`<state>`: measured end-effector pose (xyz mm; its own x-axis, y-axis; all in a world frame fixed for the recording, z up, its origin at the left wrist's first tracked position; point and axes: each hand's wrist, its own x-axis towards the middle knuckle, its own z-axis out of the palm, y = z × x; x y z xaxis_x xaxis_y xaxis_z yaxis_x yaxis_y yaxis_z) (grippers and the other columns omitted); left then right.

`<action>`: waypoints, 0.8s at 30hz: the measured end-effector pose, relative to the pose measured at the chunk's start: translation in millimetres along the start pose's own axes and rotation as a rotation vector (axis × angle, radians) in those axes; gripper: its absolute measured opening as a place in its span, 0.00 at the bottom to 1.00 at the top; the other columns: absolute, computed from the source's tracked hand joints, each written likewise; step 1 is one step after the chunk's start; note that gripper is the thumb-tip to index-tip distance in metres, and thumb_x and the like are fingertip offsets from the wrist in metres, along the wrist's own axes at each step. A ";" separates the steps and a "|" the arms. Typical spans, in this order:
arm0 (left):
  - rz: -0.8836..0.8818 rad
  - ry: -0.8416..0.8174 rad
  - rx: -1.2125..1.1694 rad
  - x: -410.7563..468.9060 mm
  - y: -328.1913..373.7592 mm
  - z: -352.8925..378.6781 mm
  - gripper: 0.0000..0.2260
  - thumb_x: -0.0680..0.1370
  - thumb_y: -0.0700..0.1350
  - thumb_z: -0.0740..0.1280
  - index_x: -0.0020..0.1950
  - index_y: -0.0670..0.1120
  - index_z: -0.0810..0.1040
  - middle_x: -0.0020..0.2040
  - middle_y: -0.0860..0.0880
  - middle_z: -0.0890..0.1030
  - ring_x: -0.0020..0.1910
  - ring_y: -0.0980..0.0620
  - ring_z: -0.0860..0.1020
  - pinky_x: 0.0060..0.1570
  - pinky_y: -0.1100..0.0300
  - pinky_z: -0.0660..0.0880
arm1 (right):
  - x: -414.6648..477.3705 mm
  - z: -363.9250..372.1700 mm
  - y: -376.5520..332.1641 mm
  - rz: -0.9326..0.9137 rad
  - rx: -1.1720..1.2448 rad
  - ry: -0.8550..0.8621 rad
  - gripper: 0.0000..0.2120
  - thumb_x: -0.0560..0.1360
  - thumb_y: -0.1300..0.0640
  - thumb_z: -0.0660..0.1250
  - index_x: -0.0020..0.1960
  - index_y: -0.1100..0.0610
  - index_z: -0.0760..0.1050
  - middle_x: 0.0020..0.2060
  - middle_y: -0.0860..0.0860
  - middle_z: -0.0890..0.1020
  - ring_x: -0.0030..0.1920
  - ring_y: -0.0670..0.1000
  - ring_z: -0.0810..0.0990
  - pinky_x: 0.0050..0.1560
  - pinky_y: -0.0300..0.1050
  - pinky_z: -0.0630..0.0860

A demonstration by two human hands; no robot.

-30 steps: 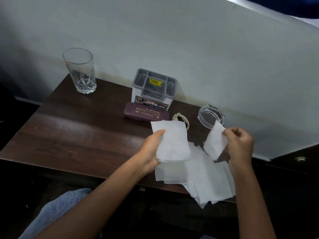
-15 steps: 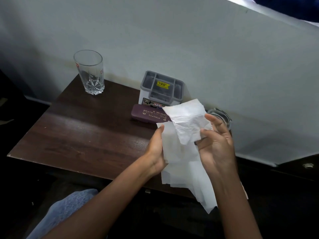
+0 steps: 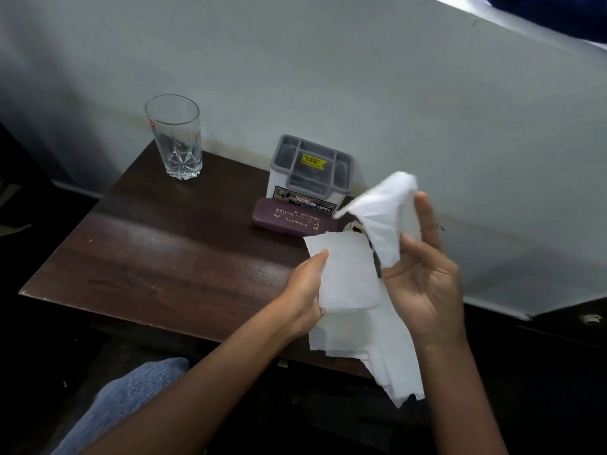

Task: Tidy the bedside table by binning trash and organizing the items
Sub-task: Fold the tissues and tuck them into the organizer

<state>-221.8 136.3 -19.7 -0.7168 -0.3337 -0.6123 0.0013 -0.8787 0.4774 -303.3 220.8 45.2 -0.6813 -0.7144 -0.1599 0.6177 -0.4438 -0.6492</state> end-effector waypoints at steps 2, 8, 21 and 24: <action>-0.027 -0.038 -0.039 -0.3 1.4 -0.5 0.15 0.82 0.49 0.56 0.58 0.43 0.77 0.53 0.43 0.82 0.48 0.46 0.80 0.49 0.54 0.76 | 3.7 -3.8 10.4 0.068 -0.229 0.124 0.25 0.68 0.77 0.57 0.54 0.57 0.80 0.57 0.58 0.81 0.50 0.55 0.83 0.46 0.49 0.82; -0.021 -0.148 -0.199 0.3 9.4 -1.8 0.17 0.81 0.47 0.56 0.63 0.39 0.76 0.58 0.39 0.80 0.58 0.40 0.78 0.57 0.48 0.75 | 3.1 -14.0 24.7 0.018 -0.734 0.347 0.26 0.69 0.77 0.56 0.58 0.57 0.79 0.60 0.53 0.78 0.59 0.54 0.77 0.48 0.47 0.81; 0.009 -0.151 -0.261 -0.8 11.5 -3.7 0.23 0.80 0.58 0.53 0.57 0.42 0.78 0.54 0.40 0.82 0.53 0.41 0.81 0.55 0.46 0.75 | 0.2 -8.0 33.5 -0.062 -0.954 0.416 0.27 0.69 0.76 0.56 0.62 0.58 0.76 0.46 0.49 0.81 0.37 0.46 0.76 0.46 0.50 0.78; 0.023 -0.089 -0.238 1.2 10.4 -4.6 0.15 0.79 0.46 0.61 0.62 0.40 0.75 0.56 0.39 0.81 0.55 0.41 0.80 0.54 0.46 0.77 | -0.2 -7.7 35.4 -0.086 -1.010 0.386 0.27 0.69 0.76 0.57 0.62 0.58 0.77 0.39 0.45 0.81 0.38 0.54 0.72 0.44 0.51 0.75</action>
<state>-219.4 125.1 -18.4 -0.7732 -0.3323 -0.5402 0.1746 -0.9304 0.3224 -284.3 209.3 16.5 -0.8936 -0.4053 -0.1930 0.0735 0.2921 -0.9536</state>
